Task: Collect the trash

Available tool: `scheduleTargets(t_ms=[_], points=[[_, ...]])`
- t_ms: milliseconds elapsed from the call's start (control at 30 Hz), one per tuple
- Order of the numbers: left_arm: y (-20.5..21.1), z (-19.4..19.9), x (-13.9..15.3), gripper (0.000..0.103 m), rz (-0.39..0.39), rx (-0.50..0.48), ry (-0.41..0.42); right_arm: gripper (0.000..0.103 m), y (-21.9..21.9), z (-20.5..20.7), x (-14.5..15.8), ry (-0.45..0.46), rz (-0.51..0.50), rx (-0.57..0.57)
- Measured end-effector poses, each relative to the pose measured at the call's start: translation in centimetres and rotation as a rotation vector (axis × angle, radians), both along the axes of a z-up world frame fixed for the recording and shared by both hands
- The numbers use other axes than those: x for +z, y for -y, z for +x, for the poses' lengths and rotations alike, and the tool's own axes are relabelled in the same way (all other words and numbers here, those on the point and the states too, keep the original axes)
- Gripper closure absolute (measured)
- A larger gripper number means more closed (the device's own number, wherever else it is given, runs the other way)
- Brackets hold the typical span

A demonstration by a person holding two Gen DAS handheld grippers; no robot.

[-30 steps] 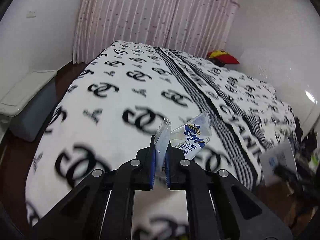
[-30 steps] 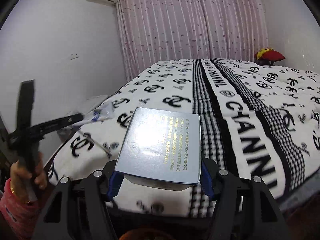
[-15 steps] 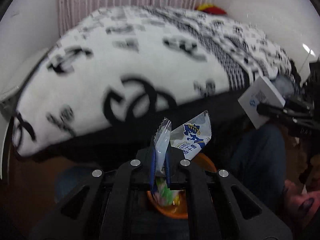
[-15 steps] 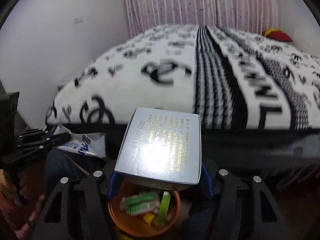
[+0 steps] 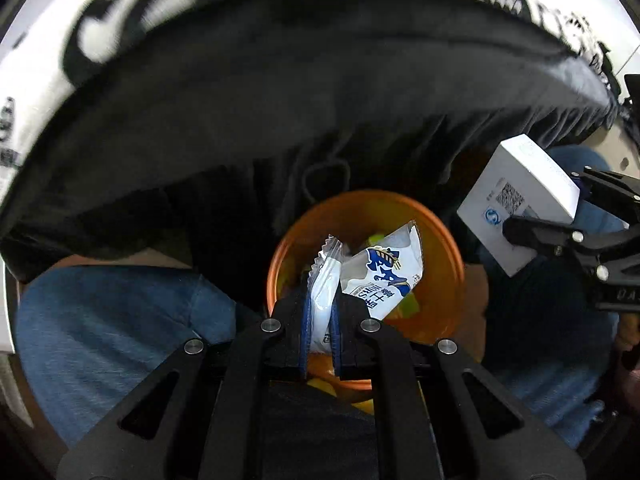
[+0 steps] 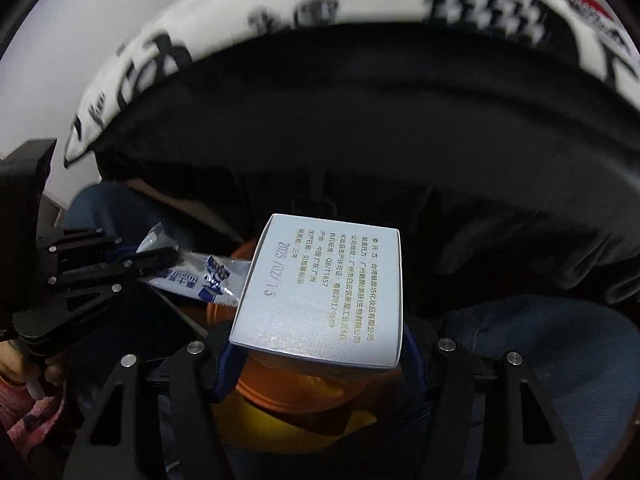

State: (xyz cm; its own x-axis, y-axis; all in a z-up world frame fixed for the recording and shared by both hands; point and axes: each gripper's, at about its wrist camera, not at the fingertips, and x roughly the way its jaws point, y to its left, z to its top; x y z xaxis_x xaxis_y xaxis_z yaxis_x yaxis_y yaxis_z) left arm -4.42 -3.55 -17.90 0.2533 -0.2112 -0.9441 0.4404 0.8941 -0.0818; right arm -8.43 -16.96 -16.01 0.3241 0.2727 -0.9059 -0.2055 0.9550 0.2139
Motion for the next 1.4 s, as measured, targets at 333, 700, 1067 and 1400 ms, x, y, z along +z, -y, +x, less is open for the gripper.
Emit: scheduleTargets(t_ms=[333, 700, 1067, 1400], points=[[0.4, 0.6, -4.3, 0.096, 0.014, 0.025, -0.151, 0.040, -0.8, 0.7, -6.1, -0.222, 0.015, -0.002], [0.7, 0.8, -5.2, 0.080, 0.028, 0.038, -0.171, 0.024, -0.3, 1.2, -6.5, -0.236, 0.007, -0.039], [0.1, 1.6, -3.1, 0.025, 0.040, 0.086, -0.095, 0.015, 0.7, 1.3, -5.1, -0.188, 0.007, -0.087], [0.1, 1.7, -3.0, 0.024, 0.046, 0.090, -0.094, 0.013, 1.1, 1.4, -4.8, -0.175, 0.009, -0.090]])
